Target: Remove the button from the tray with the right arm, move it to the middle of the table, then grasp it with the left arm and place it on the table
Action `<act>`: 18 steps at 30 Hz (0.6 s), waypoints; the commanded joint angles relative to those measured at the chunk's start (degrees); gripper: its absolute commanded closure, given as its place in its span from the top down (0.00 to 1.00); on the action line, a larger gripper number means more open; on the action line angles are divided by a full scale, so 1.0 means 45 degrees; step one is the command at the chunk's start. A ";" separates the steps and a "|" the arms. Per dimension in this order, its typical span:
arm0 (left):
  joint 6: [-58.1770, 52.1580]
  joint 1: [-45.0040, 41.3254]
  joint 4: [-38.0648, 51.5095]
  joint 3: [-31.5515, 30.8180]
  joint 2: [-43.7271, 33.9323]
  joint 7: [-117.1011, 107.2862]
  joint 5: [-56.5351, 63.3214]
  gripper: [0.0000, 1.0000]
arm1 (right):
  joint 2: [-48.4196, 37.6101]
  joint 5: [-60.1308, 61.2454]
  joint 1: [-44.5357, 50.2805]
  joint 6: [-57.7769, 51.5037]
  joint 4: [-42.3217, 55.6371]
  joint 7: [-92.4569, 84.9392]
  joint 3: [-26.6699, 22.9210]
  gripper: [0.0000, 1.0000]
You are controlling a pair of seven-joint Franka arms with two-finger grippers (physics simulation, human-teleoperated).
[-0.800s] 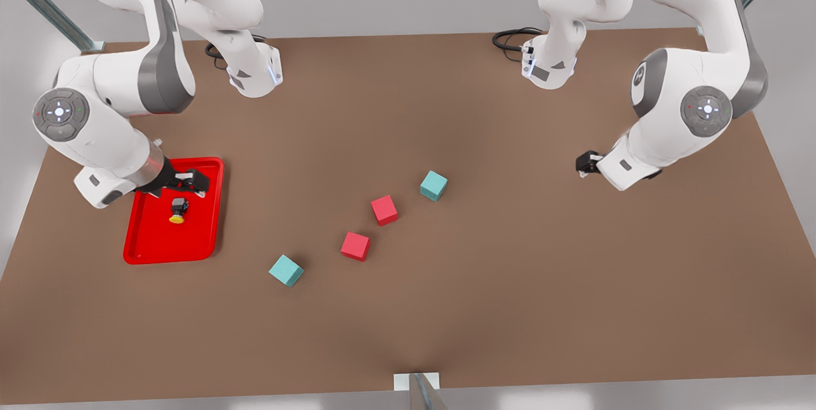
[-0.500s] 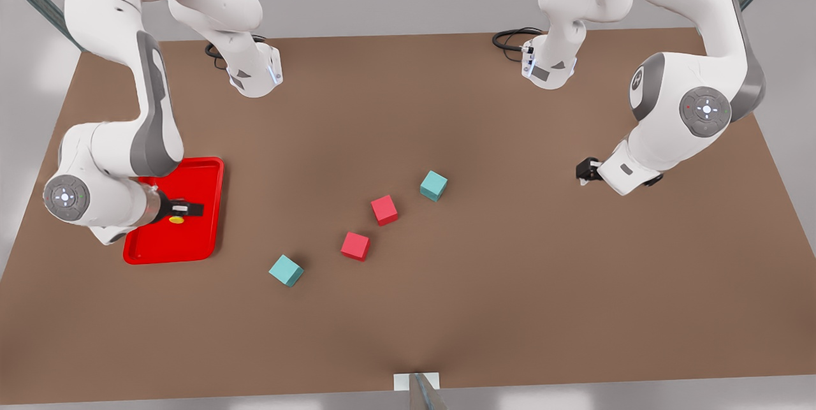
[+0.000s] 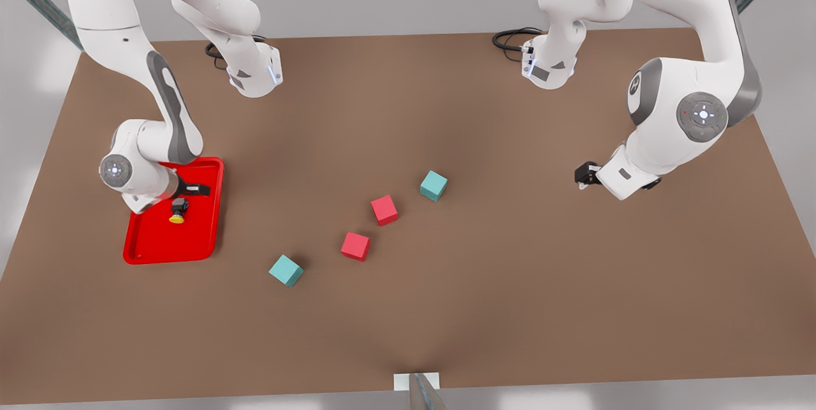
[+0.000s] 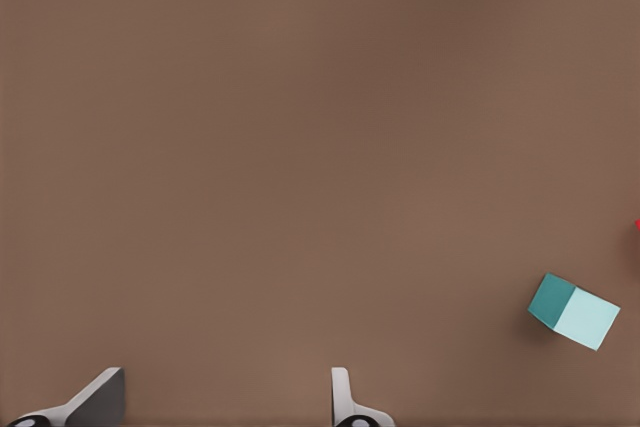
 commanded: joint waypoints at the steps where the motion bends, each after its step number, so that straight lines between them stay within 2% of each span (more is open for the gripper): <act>1: 0.0033 0.0000 0.0006 0.0000 0.0001 -0.0109 0.0009 1.00 | 0.0087 -0.0324 -0.0201 0.4589 -0.0184 -0.2324 -0.0003 1.00; 8: 0.0131 0.0000 0.0006 0.0019 0.0079 -0.0109 0.0009 1.00 | 0.0537 -0.1086 -0.0806 0.4865 -0.0496 -0.2461 0.0017 1.00; 11: 0.0131 0.0000 0.0006 0.0000 0.0099 -0.0109 0.0009 1.00 | 0.0517 -0.1047 -0.0709 0.1857 -0.0360 -0.2148 0.0036 1.00; 18: 0.0189 0.0000 0.0006 0.0000 0.0157 -0.0109 0.0009 1.00 | 0.0771 -0.1047 -0.0826 0.1505 -0.0048 -0.1894 0.0017 1.00</act>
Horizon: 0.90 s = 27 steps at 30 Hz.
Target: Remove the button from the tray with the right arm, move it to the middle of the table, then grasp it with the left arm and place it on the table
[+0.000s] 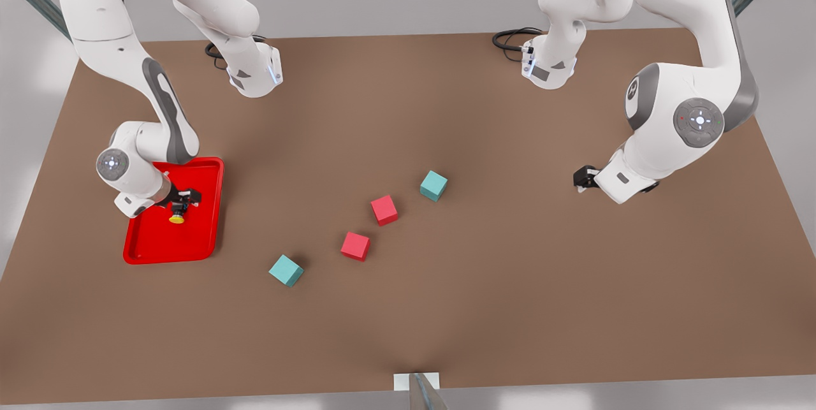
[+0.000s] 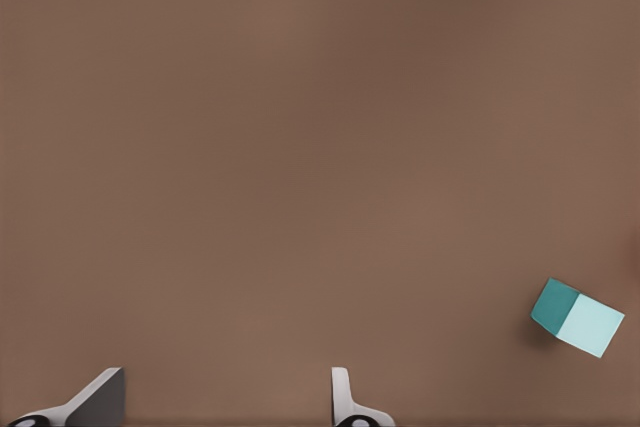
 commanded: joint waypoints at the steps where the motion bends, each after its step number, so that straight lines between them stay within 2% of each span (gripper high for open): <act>1: 0.0038 0.0003 0.0000 0.0016 -0.0001 -0.0045 0.0009 1.00 | 0.0267 -0.0015 -0.0167 -0.0619 0.0187 -0.0758 -0.0005 1.00; 5: 0.0116 0.0003 0.0000 -0.0003 0.0077 -0.0045 0.0009 1.00 | 0.0756 -0.0054 -0.0949 -0.1010 0.0675 -0.1774 -0.0005 1.00; 15: 0.0214 0.0003 0.0000 -0.0003 0.0214 -0.0064 0.0009 1.00 | 0.1537 -0.0054 -0.0890 -0.0990 0.0773 -0.1540 -0.0005 1.00; 16: 0.0174 0.0003 0.0000 -0.0003 0.0214 -0.0064 0.0009 1.00 | 0.1537 -0.0054 -0.0871 -0.0990 0.0832 -0.1540 -0.0005 0.87; 17: 0.0174 0.0003 0.0000 -0.0003 0.0214 -0.0064 0.0009 1.00 | 0.1537 -0.0054 -0.0851 -0.1030 0.0832 -0.1540 -0.0005 0.39; 19: 0.0174 0.0003 0.0000 -0.0003 0.0214 -0.0064 0.0009 1.00 | 0.1537 -0.0035 -0.0870 -0.1049 0.0851 -0.1520 -0.0005 0.35; 25: 0.0174 0.0003 0.0000 -0.0003 0.0233 -0.0064 0.0009 1.00 | 0.1498 -0.0035 -0.0714 -0.1069 0.0968 -0.1501 -0.0005 0.34; 26: 0.0174 0.0003 0.0000 -0.0003 0.0233 -0.0045 0.0009 1.00 | 0.1303 -0.0035 -0.0617 -0.1360 0.0949 -0.1247 0.0189 0.35; 27: 0.0174 0.0003 0.0000 -0.0003 0.0233 -0.0045 0.0009 1.00 | 0.0816 -0.0035 -0.0812 -0.1927 0.1027 -0.1032 0.0873 0.35</act>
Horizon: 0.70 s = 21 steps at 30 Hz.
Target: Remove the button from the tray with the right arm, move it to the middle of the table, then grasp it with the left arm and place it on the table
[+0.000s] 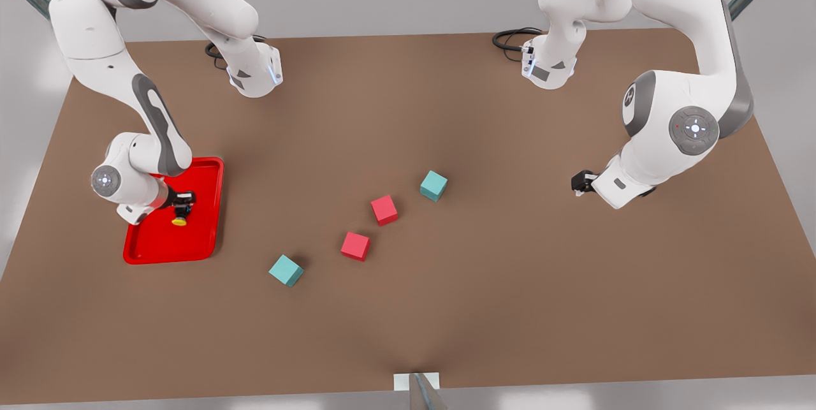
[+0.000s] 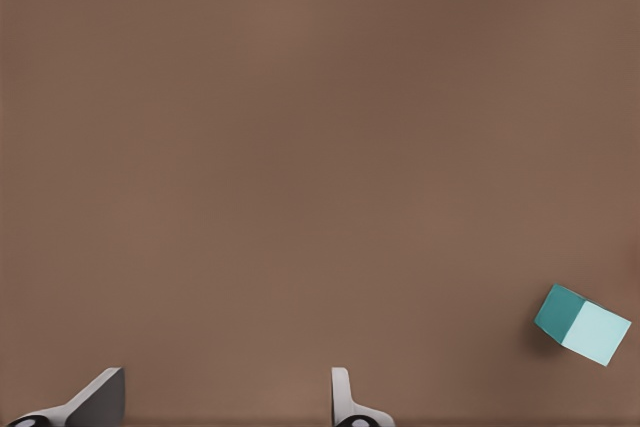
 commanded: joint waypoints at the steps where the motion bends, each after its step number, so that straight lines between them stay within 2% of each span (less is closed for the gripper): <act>1: -0.0004 0.0001 0.0006 -0.0003 -0.0013 -0.0006 0.0009 1.00 | -0.1082 -0.0191 -0.0020 -0.1335 0.0054 0.0863 0.0796 0.35; 2: -0.0004 0.0001 0.0006 -0.0003 -0.0013 -0.0006 0.0009 1.00 | -0.1650 -0.0152 -0.0020 -0.2018 0.0326 0.1001 0.1362 0.35; 4: -0.0024 0.0001 0.0006 -0.0003 -0.0013 -0.0006 0.0009 1.00 | -0.1631 0.0920 0.0195 -0.4576 0.2102 0.1527 0.2377 0.35; 8: -0.0043 0.0001 0.0006 -0.0003 -0.0013 -0.0006 0.0009 1.00 | -0.1162 0.1312 0.0682 -0.4813 0.3295 0.4398 0.4351 0.35; 10: -0.0043 0.0001 0.0006 -0.0003 -0.0013 -0.0006 0.0009 1.00 | -0.0793 0.1371 0.2320 -0.4929 0.4231 0.6562 0.4351 0.35; 14: -0.0082 0.0001 -0.0013 0.0016 -0.0013 -0.0006 0.0009 1.00 | 0.2274 0.0884 0.6385 -0.5262 0.7982 1.2405 0.4156 0.35; 15: -0.0082 0.0001 -0.0013 -0.0003 -0.0013 -0.0006 0.0009 1.00 | 0.2997 0.0649 0.7380 -0.5281 0.8861 1.3539 0.3864 0.36; 18: -0.0063 0.0001 -0.0013 -0.0003 0.0026 -0.0006 0.0009 1.00 | 0.5067 0.0707 1.0994 -0.5984 1.2435 1.5843 0.1735 0.36; 21: -0.0063 0.0001 -0.0013 -0.0003 0.0045 -0.0026 0.0009 1.00 | 0.7118 0.0727 1.2753 -0.5985 1.5345 1.7368 0.1051 0.36</act>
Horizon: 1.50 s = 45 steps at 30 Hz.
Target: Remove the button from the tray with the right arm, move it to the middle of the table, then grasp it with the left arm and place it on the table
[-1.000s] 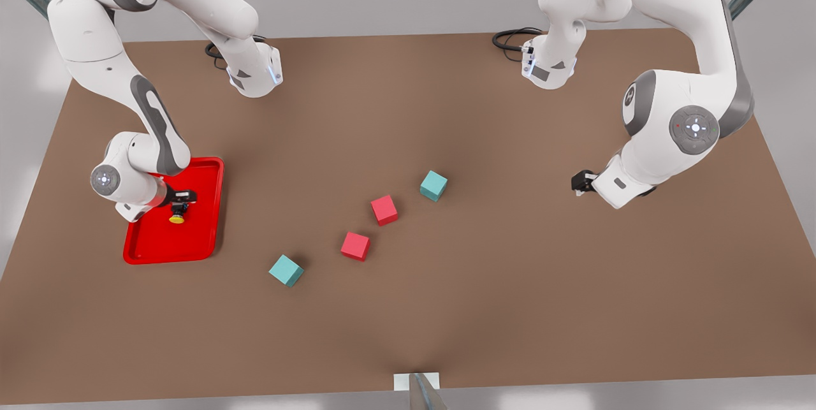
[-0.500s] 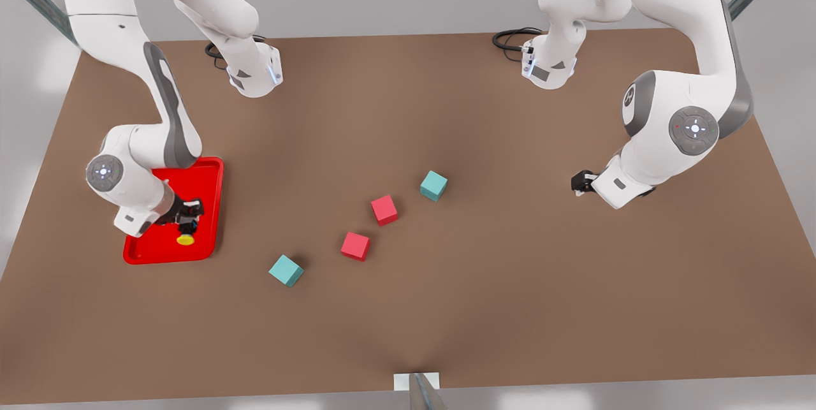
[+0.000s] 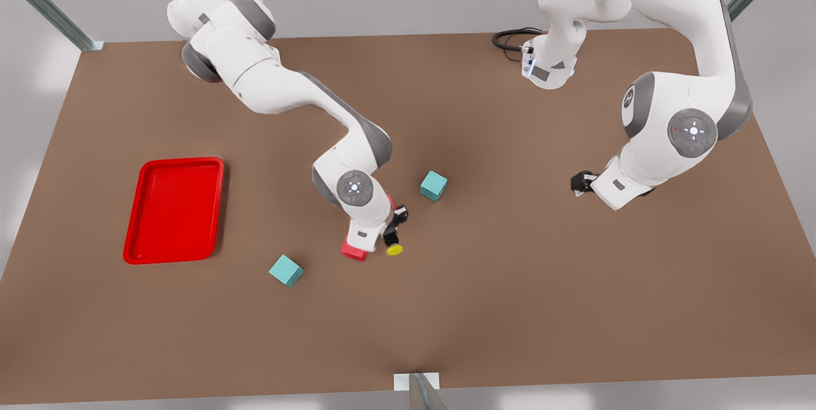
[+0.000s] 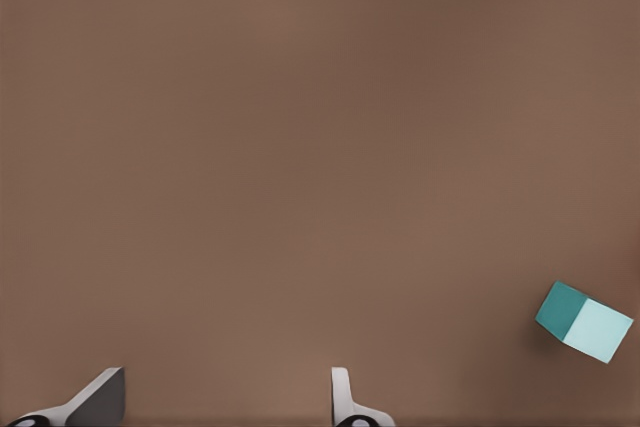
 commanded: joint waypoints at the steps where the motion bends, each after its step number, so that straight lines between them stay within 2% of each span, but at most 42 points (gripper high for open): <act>1: -0.0025 0.0001 0.0006 0.0014 -0.0009 -0.0003 0.0009 1.00 | 0.1001 -0.0205 0.0719 -0.0681 0.1414 1.0505 -0.0210 0.36; 5: -0.0025 0.0001 0.0006 -0.0005 0.0030 -0.0003 0.0009 1.00 | 0.2700 0.0283 0.1929 -0.0798 0.3270 1.0837 -0.0542 0.36; 13: 0.0034 0.0001 0.0006 -0.0005 0.0128 -0.0003 0.0009 1.00 | 0.3443 0.0303 0.2614 -0.0154 0.3818 1.0837 -0.0620 0.38; 14: 0.0054 0.0001 0.0006 0.0014 0.0128 -0.0003 0.0009 1.00 | 0.3502 0.0303 0.2633 -0.0134 0.3818 1.0837 -0.0620 0.40; 15: 0.0112 0.0001 0.0006 -0.0005 0.0147 -0.0003 0.0009 1.00 | 0.3521 0.0303 0.2653 -0.0076 0.3818 1.0818 -0.0620 0.49; 19: 0.0132 0.0001 0.0006 0.0014 0.0206 -0.0003 0.0009 1.00 | 0.3795 0.0322 0.2789 0.0101 0.3798 1.0740 -0.0620 0.50; 20: 0.0132 0.0001 0.0006 0.0014 0.0206 -0.0003 0.0009 1.00 | 0.3815 0.0303 0.2789 0.0120 0.3798 1.0740 -0.0620 0.60; 21: 0.0132 0.0001 0.0006 0.0014 0.0206 -0.0003 0.0009 1.00 | 0.3815 0.0303 0.2789 0.0120 0.3798 1.0740 -0.0620 1.00; 30: 0.0151 0.0001 0.0026 0.0014 0.0225 -0.0003 0.0009 1.00 | 0.3775 0.0303 0.2789 0.0120 0.3779 1.0701 -0.0640 1.00; 33: 0.0171 0.0002 0.0026 0.0014 0.0225 -0.0023 0.0009 1.00 | 0.3503 0.0244 0.2751 0.0667 0.3487 1.0740 -0.1050 1.00; 35: 0.0132 -0.0018 0.0104 -0.0005 0.0225 -0.1110 -0.0030 1.00 | 0.2606 0.0283 0.2146 0.0413 0.3427 1.0525 -0.1011 1.00; 37: 0.0132 -0.1305 0.0104 -0.0005 0.0653 -0.5736 -0.0146 1.00 | 0.0635 0.0302 0.0918 -0.3133 0.3408 0.8402 -0.0913 1.00; 39: 0.0170 -0.3394 0.0201 -0.0005 0.2136 -0.9588 -0.0691 1.00 | -0.1398 0.0362 -0.1074 -0.7355 0.3408 0.3112 -0.1010 1.00; 40: 0.0345 -0.4331 0.0961 -0.0005 0.3288 -1.0840 -0.1396 1.00 | -0.3151 0.0400 -0.2421 -0.7537 0.1893 0.0904 -0.0972 1.00; 41: 0.1358 -0.4840 0.1002 -0.0005 0.3798 -1.1116 -0.2038 1.00 | -0.5374 0.0420 -0.3573 -0.7245 -0.0721 -0.0661 -0.0972 1.00; 42: 0.3113 -0.5231 0.1022 -0.0005 0.4364 -1.1621 -0.2764 1.00 | -0.8519 0.0731 -0.4417 -0.6056 -0.4336 -0.1817 -0.1359 1.00; 43: 0.4951 -0.5447 0.0944 -0.0005 0.4852 -1.1937 -0.2647 1.00 | -0.9447 0.0732 -0.4514 -0.6206 -0.5069 -0.1955 -0.1440 1.00; 45: 0.7258 -0.5565 0.0944 0.0014 0.5908 -1.2717 -0.2628 1.00 | -0.9408 0.0596 -0.4788 -0.6423 -0.4582 -0.2540 -0.1480 1.00</act>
